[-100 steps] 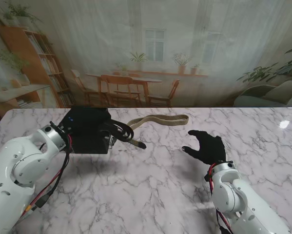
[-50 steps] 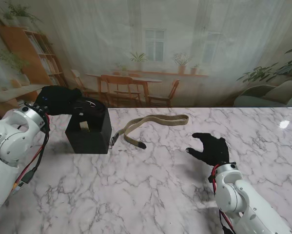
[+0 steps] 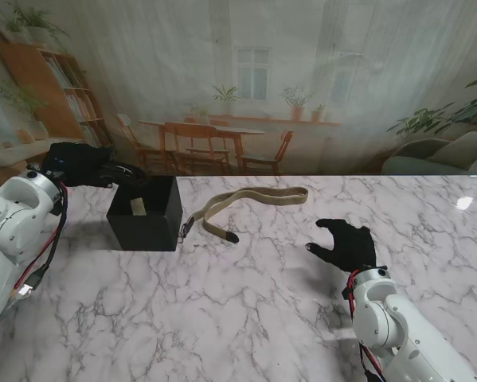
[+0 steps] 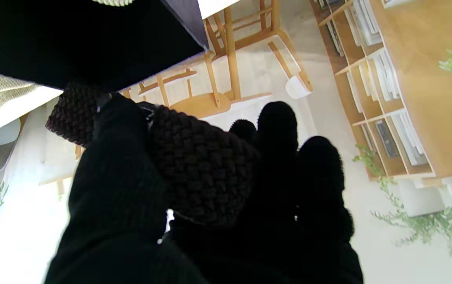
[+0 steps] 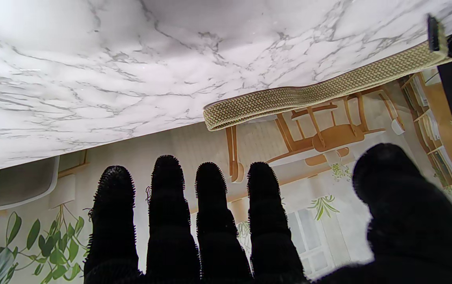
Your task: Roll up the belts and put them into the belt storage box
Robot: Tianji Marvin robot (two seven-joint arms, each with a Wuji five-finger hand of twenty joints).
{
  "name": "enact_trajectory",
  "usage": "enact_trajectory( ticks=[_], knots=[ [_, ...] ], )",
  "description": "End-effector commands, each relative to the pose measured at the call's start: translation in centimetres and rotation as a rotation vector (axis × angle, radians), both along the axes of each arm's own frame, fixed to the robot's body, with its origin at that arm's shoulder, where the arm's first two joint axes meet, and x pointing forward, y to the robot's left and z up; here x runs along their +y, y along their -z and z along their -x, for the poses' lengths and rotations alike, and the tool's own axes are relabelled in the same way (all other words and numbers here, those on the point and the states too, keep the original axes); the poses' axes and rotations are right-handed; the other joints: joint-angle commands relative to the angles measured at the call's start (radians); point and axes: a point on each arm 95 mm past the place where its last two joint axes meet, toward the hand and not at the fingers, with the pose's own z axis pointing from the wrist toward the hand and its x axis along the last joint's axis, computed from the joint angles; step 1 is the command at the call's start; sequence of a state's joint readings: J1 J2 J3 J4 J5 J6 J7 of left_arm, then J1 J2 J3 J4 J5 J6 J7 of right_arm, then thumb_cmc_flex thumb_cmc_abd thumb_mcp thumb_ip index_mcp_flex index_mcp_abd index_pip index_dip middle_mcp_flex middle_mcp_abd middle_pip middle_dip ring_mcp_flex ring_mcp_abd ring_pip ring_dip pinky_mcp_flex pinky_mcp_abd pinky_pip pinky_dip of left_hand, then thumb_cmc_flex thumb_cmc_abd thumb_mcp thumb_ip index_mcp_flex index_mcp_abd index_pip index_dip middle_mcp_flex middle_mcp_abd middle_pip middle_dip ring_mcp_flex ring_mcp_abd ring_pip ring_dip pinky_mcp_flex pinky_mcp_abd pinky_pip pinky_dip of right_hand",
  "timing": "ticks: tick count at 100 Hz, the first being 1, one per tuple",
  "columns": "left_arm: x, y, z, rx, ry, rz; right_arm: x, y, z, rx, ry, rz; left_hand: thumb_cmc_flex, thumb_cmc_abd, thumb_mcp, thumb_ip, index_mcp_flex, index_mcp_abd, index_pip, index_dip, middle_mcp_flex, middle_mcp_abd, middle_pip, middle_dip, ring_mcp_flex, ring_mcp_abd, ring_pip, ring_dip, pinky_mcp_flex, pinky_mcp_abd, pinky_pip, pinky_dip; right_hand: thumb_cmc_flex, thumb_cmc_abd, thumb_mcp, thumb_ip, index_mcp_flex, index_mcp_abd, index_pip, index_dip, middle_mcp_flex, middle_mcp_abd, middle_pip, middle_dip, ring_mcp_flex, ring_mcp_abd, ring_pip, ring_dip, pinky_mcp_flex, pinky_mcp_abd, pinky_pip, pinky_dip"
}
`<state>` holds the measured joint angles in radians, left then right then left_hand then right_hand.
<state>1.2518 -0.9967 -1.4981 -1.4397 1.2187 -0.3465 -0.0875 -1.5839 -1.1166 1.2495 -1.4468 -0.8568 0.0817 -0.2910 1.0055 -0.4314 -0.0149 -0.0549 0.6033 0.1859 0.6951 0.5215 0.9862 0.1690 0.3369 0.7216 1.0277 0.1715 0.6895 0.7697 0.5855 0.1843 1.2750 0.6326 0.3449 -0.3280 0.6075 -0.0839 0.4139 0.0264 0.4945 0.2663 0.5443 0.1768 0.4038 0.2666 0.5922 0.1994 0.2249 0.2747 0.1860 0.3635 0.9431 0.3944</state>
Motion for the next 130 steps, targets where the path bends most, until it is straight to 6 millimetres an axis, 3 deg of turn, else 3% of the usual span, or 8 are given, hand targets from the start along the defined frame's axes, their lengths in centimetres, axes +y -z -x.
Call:
enact_trajectory(
  ticks=[1, 23, 62, 91, 96, 108, 113, 130],
  knots=[
    [-0.2, 0.4, -0.5, 0.020, -0.013, 0.001, -0.1, 0.1, 0.2, 0.003, 0.009, 0.008, 0.194, 0.138, 0.160, 0.060, 0.054, -0.185, 0.133, 0.047, 0.049, -0.109, 0.042, 0.017, -0.020, -0.034, -0.017, 0.001, -0.017, -0.063, 0.001, 0.009, 0.018, 0.042, -0.003, 0.025, 0.017, -0.032, -0.018, 0.024, -0.018, -0.007, 0.018, 0.001, -0.036, -0.016, -0.023, -0.010, -0.016, 0.002, -0.018, 0.008],
    [-1.1, 1.7, -1.6, 0.055, -0.022, -0.008, -0.2, 0.0, 0.3, -0.004, 0.012, 0.017, 0.194, 0.147, 0.149, 0.061, 0.053, -0.187, 0.124, 0.042, 0.047, -0.120, 0.024, 0.005, -0.042, -0.027, -0.026, -0.002, -0.052, -0.041, 0.010, 0.021, 0.020, 0.044, -0.005, 0.025, 0.009, -0.030, -0.024, 0.026, -0.026, -0.005, 0.018, 0.004, -0.040, -0.015, -0.022, -0.008, -0.018, 0.001, -0.020, 0.012],
    [-3.3, 2.9, -1.4, 0.101, -0.001, -0.034, -0.5, -0.2, 0.6, -0.014, 0.021, 0.010, 0.175, 0.156, 0.128, 0.059, 0.049, -0.185, 0.109, 0.036, 0.036, -0.123, 0.021, -0.004, -0.058, -0.028, -0.026, -0.001, -0.067, -0.040, 0.009, 0.027, 0.021, 0.049, -0.010, 0.026, 0.007, -0.029, -0.027, 0.032, -0.037, -0.002, 0.025, 0.009, -0.040, -0.015, -0.016, -0.004, -0.015, 0.000, -0.016, 0.021],
    [-4.0, 4.6, -1.7, 0.143, -0.013, -0.039, -0.3, -0.3, 0.7, -0.015, 0.009, 0.009, 0.102, 0.144, 0.071, 0.063, 0.028, -0.143, -0.025, 0.008, -0.085, -0.097, 0.067, -0.105, -0.125, -0.008, -0.036, 0.025, -0.127, -0.012, -0.016, 0.059, 0.021, 0.051, -0.013, 0.026, 0.007, -0.029, -0.029, 0.036, -0.041, -0.001, 0.026, 0.011, -0.042, -0.016, -0.015, -0.004, -0.016, 0.000, -0.016, 0.025],
    [-4.1, 4.9, -1.7, 0.151, -0.017, -0.038, -0.3, -0.4, 0.7, -0.017, 0.007, 0.009, 0.073, 0.139, 0.065, 0.061, 0.027, -0.136, -0.061, 0.014, -0.127, -0.090, 0.082, -0.204, -0.153, 0.000, -0.054, 0.026, -0.150, -0.007, -0.032, 0.068, 0.022, 0.051, -0.013, 0.026, 0.007, -0.030, -0.030, 0.036, -0.042, -0.002, 0.026, 0.011, -0.043, -0.017, -0.016, -0.004, -0.016, 0.000, -0.016, 0.026],
    [-4.0, 5.5, -1.7, 0.163, -0.027, -0.043, -0.3, -0.4, 0.8, -0.021, 0.005, 0.007, -0.003, 0.165, 0.057, 0.052, 0.023, -0.116, -0.162, 0.011, -0.229, -0.064, 0.032, -0.265, -0.250, 0.011, -0.137, -0.002, -0.240, 0.009, -0.104, 0.065, 0.023, 0.051, -0.014, 0.026, 0.004, -0.027, -0.031, 0.037, -0.042, -0.001, 0.027, 0.012, -0.042, -0.016, -0.015, -0.004, -0.016, -0.002, -0.017, 0.027],
    [-3.9, 5.9, -1.8, 0.162, -0.029, -0.043, -0.2, -0.4, 0.8, -0.021, 0.005, 0.006, -0.039, 0.181, 0.047, 0.050, 0.020, -0.112, -0.210, 0.005, -0.273, -0.069, 0.001, -0.292, -0.318, 0.009, -0.216, -0.050, -0.329, 0.037, -0.210, 0.038, 0.023, 0.051, -0.014, 0.026, 0.003, -0.028, -0.031, 0.038, -0.042, -0.001, 0.028, 0.012, -0.043, -0.016, -0.015, -0.004, -0.015, -0.002, -0.017, 0.027],
    [-3.9, 6.9, -2.0, 0.178, -0.034, -0.048, -0.2, -0.5, 0.8, -0.023, 0.003, 0.006, -0.145, 0.189, 0.009, 0.045, -0.038, -0.134, -0.342, -0.068, -0.449, -0.092, -0.125, -0.416, -0.483, 0.011, -0.393, -0.209, -0.482, 0.069, -0.473, -0.053, 0.024, 0.051, -0.015, 0.027, 0.001, -0.027, -0.032, 0.039, -0.045, -0.001, 0.030, 0.013, -0.043, -0.016, -0.014, -0.003, -0.015, -0.001, -0.017, 0.028]
  ],
)
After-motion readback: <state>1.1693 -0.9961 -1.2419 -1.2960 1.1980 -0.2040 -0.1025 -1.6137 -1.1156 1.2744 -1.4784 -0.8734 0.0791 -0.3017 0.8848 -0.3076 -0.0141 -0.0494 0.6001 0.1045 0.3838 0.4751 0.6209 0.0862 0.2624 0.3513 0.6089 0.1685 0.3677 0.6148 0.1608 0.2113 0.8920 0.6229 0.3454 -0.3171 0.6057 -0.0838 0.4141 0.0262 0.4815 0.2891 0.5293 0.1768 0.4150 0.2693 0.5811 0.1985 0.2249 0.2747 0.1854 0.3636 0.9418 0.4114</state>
